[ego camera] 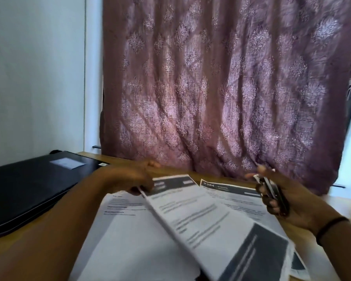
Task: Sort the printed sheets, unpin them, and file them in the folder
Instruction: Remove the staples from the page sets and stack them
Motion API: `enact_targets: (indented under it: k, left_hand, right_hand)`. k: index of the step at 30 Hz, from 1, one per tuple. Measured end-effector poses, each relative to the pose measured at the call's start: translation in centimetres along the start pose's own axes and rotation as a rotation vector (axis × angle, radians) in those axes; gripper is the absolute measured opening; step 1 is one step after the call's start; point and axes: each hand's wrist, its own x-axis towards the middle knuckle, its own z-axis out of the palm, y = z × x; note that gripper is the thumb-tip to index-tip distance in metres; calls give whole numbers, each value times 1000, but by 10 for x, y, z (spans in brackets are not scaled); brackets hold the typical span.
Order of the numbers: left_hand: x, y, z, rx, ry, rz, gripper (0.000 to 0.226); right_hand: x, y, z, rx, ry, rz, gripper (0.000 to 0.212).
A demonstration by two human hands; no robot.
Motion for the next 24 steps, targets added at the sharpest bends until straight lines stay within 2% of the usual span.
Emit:
enact_targets:
  k: [2, 3, 4, 7, 9, 13, 15, 17, 19, 20, 22, 23, 24]
  left_hand:
    - [3, -4, 0, 434, 139, 36, 41]
    - [7, -6, 2, 520, 206, 100, 41]
    - [10, -8, 5, 500, 250, 175, 38]
    - [23, -13, 8, 144, 368, 357, 34]
    - [29, -12, 10, -155, 418, 416, 34]
    - [37, -11, 26, -554, 445, 447, 40]
    - [38, -13, 37, -669, 457, 426, 38]
    - [33, -11, 54, -740, 391, 318, 32]
    - [23, -5, 73, -668, 173, 199, 29]
    - [17, -1, 84, -592, 31, 169, 28]
    - [9, 15, 114, -509, -213, 164, 30]
    - [9, 22, 125, -502, -250, 169, 34]
    - [12, 36, 141, -488, -237, 179, 36]
  right_hand:
    - [2, 8, 7, -236, 127, -54, 37]
    - [3, 12, 9, -362, 162, -92, 35]
    - [4, 15, 11, -476, 173, -129, 37]
    - [6, 23, 16, -636, 222, -201, 30]
    - [9, 29, 18, -584, 204, -189, 29]
    - [6, 28, 21, -385, 32, -2, 34]
    - [3, 21, 17, -375, -30, 85, 26]
    - [0, 9, 5, -357, -11, 82, 27]
    - [-2, 4, -19, -280, 74, 59, 53]
    - [-5, 1, -31, -237, 114, 49, 54]
    - [-19, -6, -58, -189, 213, 18, 26]
    - [-22, -9, -65, -196, 257, 13, 17]
    - [-27, -10, -77, -221, 339, -5, 20]
